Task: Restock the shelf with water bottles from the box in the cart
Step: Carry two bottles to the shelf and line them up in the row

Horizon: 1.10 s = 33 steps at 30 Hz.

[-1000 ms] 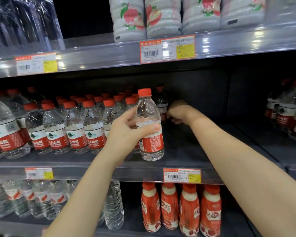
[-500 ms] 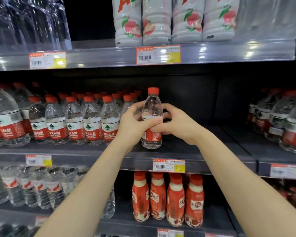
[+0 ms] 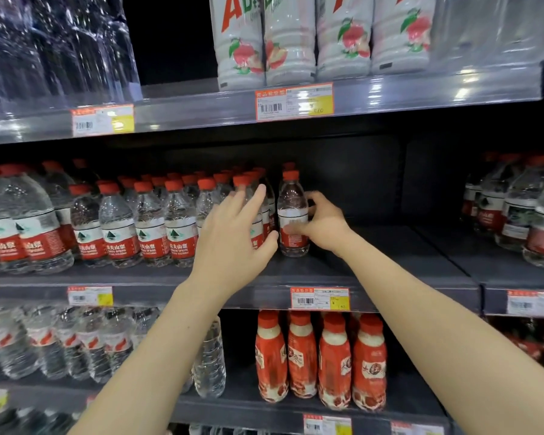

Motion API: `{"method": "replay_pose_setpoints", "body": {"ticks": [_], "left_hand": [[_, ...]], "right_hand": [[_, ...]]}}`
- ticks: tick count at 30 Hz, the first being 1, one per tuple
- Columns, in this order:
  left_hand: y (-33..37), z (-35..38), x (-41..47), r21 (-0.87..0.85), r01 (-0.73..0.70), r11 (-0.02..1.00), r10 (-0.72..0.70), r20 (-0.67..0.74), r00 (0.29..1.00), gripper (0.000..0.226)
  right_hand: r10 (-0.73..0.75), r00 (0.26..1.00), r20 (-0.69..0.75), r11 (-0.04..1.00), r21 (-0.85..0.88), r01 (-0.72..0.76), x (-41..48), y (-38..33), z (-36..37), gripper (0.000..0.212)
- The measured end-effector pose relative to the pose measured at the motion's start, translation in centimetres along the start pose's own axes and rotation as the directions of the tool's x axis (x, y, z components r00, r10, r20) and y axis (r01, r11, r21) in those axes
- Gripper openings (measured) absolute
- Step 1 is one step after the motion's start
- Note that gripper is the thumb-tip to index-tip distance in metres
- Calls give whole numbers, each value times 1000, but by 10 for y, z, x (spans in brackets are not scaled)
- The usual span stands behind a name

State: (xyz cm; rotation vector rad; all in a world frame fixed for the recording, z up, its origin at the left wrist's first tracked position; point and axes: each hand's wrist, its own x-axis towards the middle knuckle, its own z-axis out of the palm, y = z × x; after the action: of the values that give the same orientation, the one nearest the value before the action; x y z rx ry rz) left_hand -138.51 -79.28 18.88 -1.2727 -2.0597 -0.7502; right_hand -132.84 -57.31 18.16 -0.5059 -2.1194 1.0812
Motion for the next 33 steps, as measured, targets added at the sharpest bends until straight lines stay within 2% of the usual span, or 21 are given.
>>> {"method": "replay_pose_setpoints", "body": {"ticks": [3, 9, 18, 27, 33], "left_hand": [[0, 3, -1, 24, 3, 1000, -3, 29, 1000, 72], [-5, 3, -1, 16, 47, 999, -48, 54, 997, 71], [-4, 2, -6, 4, 39, 999, -40, 40, 998, 60], [-4, 6, 1, 26, 25, 999, -26, 55, 998, 57], [-5, 6, 1, -16, 19, 1000, -18, 36, 999, 56]], "right_hand": [[1, 1000, -13, 999, -35, -2, 14, 4, 9, 91], [-10, 999, -46, 982, -187, 2, 40, 14, 16, 86], [41, 997, -71, 977, -205, -54, 63, 22, 24, 84], [65, 994, -84, 958, -275, -86, 73, 21, 31, 81], [112, 990, -87, 958, -255, -131, 75, 19, 33, 82]]}}
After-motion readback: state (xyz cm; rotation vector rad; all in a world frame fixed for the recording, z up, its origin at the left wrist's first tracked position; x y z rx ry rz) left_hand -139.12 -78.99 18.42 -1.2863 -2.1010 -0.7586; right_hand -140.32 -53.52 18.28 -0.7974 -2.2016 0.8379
